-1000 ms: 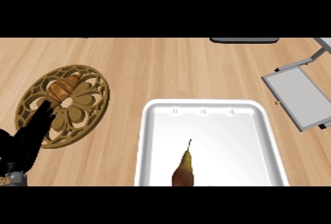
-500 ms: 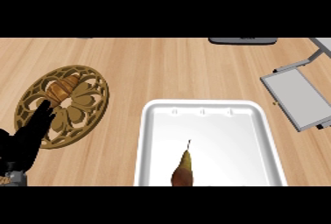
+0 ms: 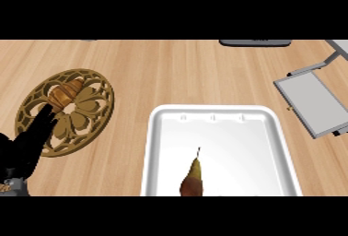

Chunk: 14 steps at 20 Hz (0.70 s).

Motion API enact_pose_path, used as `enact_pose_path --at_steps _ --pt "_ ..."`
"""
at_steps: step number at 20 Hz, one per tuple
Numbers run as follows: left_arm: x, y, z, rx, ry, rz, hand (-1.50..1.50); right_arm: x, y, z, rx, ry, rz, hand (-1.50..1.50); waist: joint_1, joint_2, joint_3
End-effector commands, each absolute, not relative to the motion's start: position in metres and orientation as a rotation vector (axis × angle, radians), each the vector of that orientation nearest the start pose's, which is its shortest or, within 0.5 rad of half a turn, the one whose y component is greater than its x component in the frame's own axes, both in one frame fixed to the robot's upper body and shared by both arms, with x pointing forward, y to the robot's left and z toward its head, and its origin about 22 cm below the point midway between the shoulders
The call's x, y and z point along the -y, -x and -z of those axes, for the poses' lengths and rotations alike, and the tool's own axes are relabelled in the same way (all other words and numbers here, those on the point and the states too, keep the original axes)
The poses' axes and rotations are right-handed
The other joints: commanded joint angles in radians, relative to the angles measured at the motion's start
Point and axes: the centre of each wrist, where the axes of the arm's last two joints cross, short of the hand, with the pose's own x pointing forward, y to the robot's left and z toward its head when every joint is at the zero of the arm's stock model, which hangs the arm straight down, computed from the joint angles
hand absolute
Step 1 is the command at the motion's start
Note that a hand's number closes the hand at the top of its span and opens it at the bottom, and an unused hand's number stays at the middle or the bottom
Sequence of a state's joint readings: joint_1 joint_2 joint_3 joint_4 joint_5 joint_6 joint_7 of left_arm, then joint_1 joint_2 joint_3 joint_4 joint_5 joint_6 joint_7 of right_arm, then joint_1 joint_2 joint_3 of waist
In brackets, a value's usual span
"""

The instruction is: Pick the bell pepper from the tray and place it in the tiered shelf

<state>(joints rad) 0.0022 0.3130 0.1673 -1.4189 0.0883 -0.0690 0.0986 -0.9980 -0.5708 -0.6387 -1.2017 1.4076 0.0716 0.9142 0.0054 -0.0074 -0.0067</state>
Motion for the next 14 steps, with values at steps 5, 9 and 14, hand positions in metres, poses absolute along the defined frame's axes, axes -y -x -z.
enact_pose_path --at_steps 5,9,14 --pt "-0.374 -0.229 0.002 1.323 -0.249 0.057 0.00 0.403 -0.326 -0.343 0.956 1.503 0.561 -1.50 -0.009 0.005 0.006" --pt "-0.348 -0.237 -0.003 1.343 -0.266 0.038 0.00 0.388 -0.313 -0.341 1.059 1.483 0.657 -1.50 -0.010 0.004 0.007" --pt "-0.351 -0.229 -0.011 1.331 -0.262 0.039 0.00 0.364 -0.251 -0.370 1.174 1.484 0.747 -1.50 -0.018 -0.003 0.007"
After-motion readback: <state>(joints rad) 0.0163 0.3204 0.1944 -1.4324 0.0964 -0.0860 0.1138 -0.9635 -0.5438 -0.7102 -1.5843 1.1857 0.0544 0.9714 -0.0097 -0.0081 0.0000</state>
